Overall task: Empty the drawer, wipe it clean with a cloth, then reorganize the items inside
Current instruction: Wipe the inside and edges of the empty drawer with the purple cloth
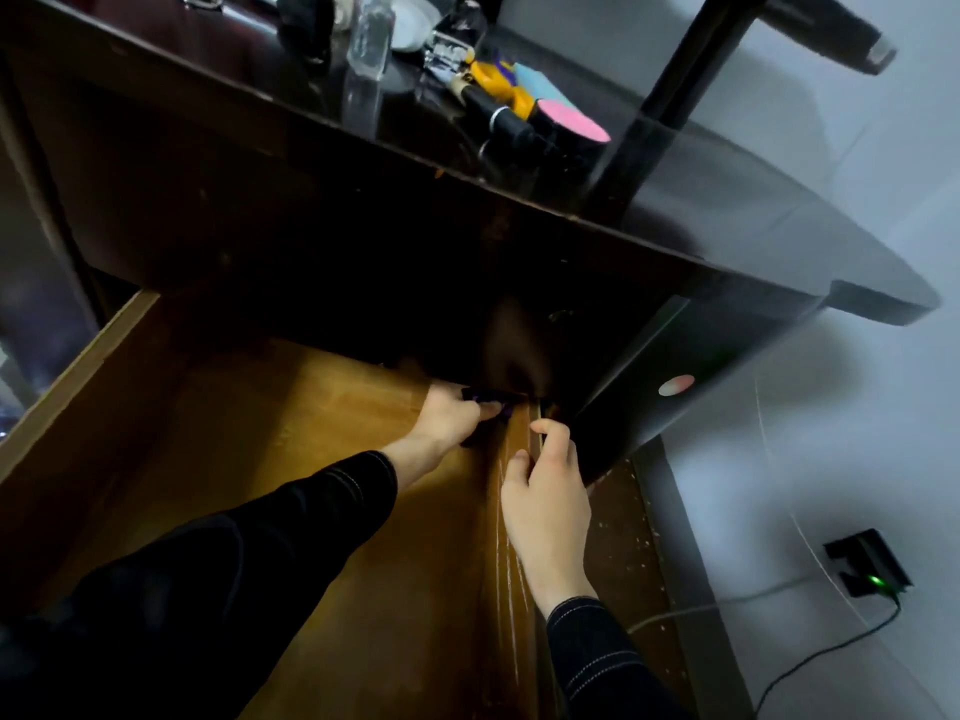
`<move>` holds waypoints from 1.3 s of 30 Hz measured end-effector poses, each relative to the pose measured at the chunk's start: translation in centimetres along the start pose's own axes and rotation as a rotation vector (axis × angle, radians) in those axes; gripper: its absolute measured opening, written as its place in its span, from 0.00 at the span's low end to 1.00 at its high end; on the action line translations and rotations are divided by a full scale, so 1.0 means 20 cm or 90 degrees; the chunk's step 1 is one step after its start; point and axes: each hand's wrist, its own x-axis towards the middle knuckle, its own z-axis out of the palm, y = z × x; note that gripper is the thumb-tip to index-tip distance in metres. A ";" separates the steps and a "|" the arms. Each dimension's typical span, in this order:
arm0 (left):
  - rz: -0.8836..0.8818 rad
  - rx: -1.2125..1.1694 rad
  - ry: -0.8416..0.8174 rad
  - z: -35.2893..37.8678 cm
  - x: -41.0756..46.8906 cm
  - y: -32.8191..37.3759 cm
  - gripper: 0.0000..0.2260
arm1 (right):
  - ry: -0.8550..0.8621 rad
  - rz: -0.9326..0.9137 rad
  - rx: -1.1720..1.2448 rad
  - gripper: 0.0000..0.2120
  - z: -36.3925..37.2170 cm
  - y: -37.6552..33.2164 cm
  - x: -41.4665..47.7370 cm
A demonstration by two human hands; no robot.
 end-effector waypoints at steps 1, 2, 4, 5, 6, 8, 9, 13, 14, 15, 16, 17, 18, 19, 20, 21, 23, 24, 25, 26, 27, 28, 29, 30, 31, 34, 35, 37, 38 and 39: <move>0.005 -0.010 -0.006 0.01 -0.01 0.01 0.08 | 0.003 0.004 0.014 0.13 0.00 -0.01 0.00; 0.009 -0.007 -0.015 0.01 -0.03 0.00 0.08 | 0.005 0.005 0.022 0.13 -0.01 -0.01 0.00; -0.002 0.029 -0.048 0.00 -0.07 -0.02 0.09 | 0.001 0.008 0.029 0.13 -0.01 -0.02 0.00; -0.025 0.046 -0.064 0.00 -0.08 -0.04 0.11 | -0.002 0.010 0.031 0.13 -0.02 -0.02 0.00; -0.047 0.057 -0.079 -0.02 -0.09 -0.05 0.11 | -0.005 0.011 0.031 0.13 -0.02 -0.02 0.00; -0.058 0.073 -0.098 -0.04 -0.09 -0.04 0.11 | -0.004 0.010 0.025 0.14 -0.02 -0.02 -0.01; -0.044 0.074 -0.101 -0.05 -0.08 -0.02 0.11 | -0.002 0.009 0.022 0.14 -0.01 -0.02 -0.01; 0.012 0.045 -0.110 -0.06 -0.11 0.05 0.08 | 0.006 -0.003 0.013 0.14 0.00 -0.01 -0.01; 0.037 0.070 -0.128 -0.06 -0.13 0.05 0.10 | 0.006 -0.006 0.016 0.13 0.00 -0.01 -0.01; 0.067 0.123 -0.149 -0.07 -0.14 0.03 0.13 | 0.005 -0.006 0.018 0.13 0.00 0.00 -0.01; 0.092 0.190 -0.170 -0.09 -0.15 0.00 0.16 | 0.003 -0.005 0.019 0.13 0.00 0.00 -0.01; 0.100 0.251 -0.189 -0.10 -0.16 -0.03 0.17 | -0.001 -0.003 0.016 0.13 0.00 0.00 -0.01; 0.095 0.288 -0.204 -0.12 -0.17 -0.06 0.17 | -0.003 -0.001 0.012 0.13 0.00 0.00 -0.01; 0.084 0.297 -0.208 -0.12 -0.17 -0.07 0.17 | -0.005 0.000 0.008 0.14 0.00 0.00 -0.01; 0.075 0.282 -0.202 -0.13 -0.16 -0.06 0.16 | -0.004 0.001 0.007 0.14 0.01 0.00 -0.01; 0.066 0.242 -0.189 -0.12 -0.16 -0.04 0.15 | -0.002 0.001 0.008 0.14 0.01 0.00 -0.01; 0.042 0.123 -0.160 -0.11 -0.14 0.03 0.14 | 0.001 0.003 0.009 0.14 0.01 0.00 -0.01; 0.026 0.067 -0.155 -0.09 -0.14 0.06 0.12 | 0.001 0.004 0.010 0.14 0.01 0.00 -0.01; 0.008 0.022 -0.153 -0.09 -0.13 0.08 0.11 | 0.002 0.007 0.011 0.14 0.01 0.00 -0.02; 0.001 -0.002 -0.157 -0.08 -0.14 0.09 0.11 | 0.003 0.008 0.013 0.14 0.01 0.00 -0.02; 0.011 -0.003 -0.167 -0.08 -0.15 0.08 0.12 | 0.003 0.007 0.015 0.13 0.01 0.00 -0.01; 0.026 0.015 -0.176 -0.09 -0.16 0.06 0.14 | 0.002 0.007 0.016 0.13 0.01 0.00 -0.01; 0.035 0.047 -0.185 -0.10 -0.17 0.04 0.16 | 0.000 0.009 0.016 0.13 0.00 0.00 -0.01; 0.035 0.088 -0.197 -0.11 -0.18 0.01 0.17 | -0.003 0.011 0.016 0.14 0.00 0.00 -0.01; 0.027 0.127 -0.215 -0.12 -0.18 -0.03 0.17 | -0.006 0.013 0.016 0.14 0.00 0.00 -0.01; 0.005 0.178 -0.235 -0.13 -0.18 -0.08 0.17 | -0.009 0.015 0.018 0.14 0.00 0.01 -0.02; 0.019 0.164 -0.225 -0.13 -0.17 -0.07 0.17 | -0.007 0.016 0.018 0.14 0.00 0.01 -0.02; 0.055 0.106 -0.194 -0.11 -0.16 -0.02 0.17 | -0.004 0.016 0.020 0.14 0.00 0.01 -0.02; 0.071 0.078 -0.182 -0.10 -0.17 0.01 0.17 | -0.003 0.017 0.021 0.14 0.00 0.01 -0.01; 0.088 0.066 -0.178 -0.09 -0.18 0.02 0.18 | -0.002 0.016 0.020 0.14 0.00 0.01 -0.01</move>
